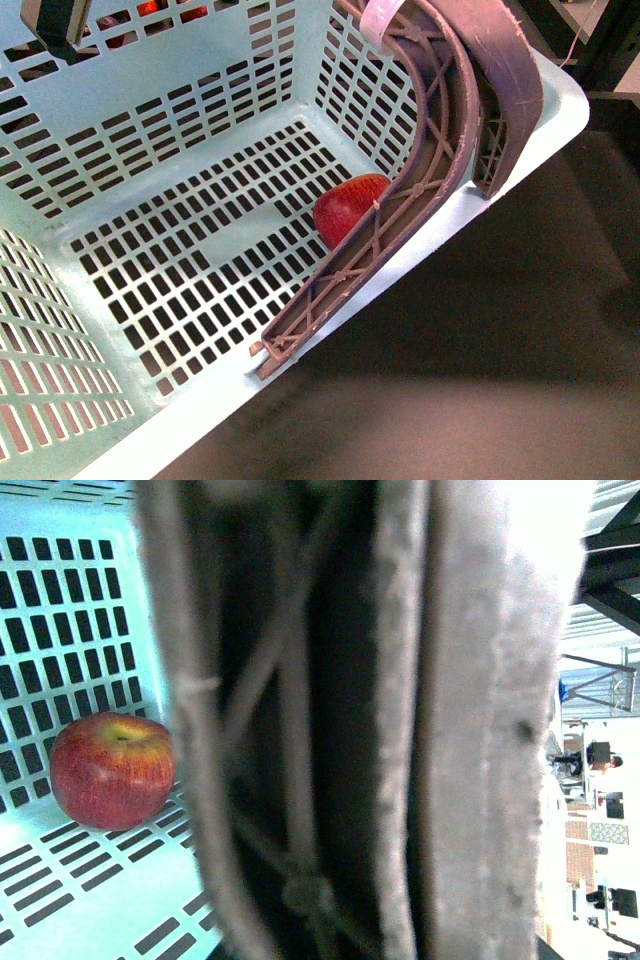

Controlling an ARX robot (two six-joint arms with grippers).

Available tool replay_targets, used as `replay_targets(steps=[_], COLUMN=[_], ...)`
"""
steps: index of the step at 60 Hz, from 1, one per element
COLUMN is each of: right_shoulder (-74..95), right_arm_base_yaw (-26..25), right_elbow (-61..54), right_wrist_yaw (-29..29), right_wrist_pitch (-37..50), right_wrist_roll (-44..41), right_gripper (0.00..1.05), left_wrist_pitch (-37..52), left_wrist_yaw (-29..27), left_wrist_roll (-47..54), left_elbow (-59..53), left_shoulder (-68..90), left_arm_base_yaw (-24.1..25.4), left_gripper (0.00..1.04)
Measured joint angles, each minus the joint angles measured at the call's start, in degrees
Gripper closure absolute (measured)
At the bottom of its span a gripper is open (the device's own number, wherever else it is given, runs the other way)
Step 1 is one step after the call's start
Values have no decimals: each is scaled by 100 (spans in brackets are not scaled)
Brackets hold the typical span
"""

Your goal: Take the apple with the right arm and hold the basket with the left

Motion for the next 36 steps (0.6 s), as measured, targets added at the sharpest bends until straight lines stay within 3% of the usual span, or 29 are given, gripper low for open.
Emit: replay_targets(steps=[6,11,22,36], right_shoulder=[-140,-874,-1075,-1082], right_arm_base_yaw=[0,0,0,0], right_elbow=[2,2,2,2], right_wrist_yaw=[0,9,9,9], right_wrist_pitch=[-140,-1032,-1110,-1113], right_wrist_roll=[0,0,0,-2], right_gripper=[103,103,103,63], left_wrist_pitch=[0,0,0,0], left_wrist_yaw=[0,9,7,0], left_wrist_roll=[0,0,0,0], left_elbow=[0,0,0,0], left_shoulder=[0,0,2,4], left_arm_base_yaw=[-2,-2,-2,-2], left_gripper=[90,90,90,90])
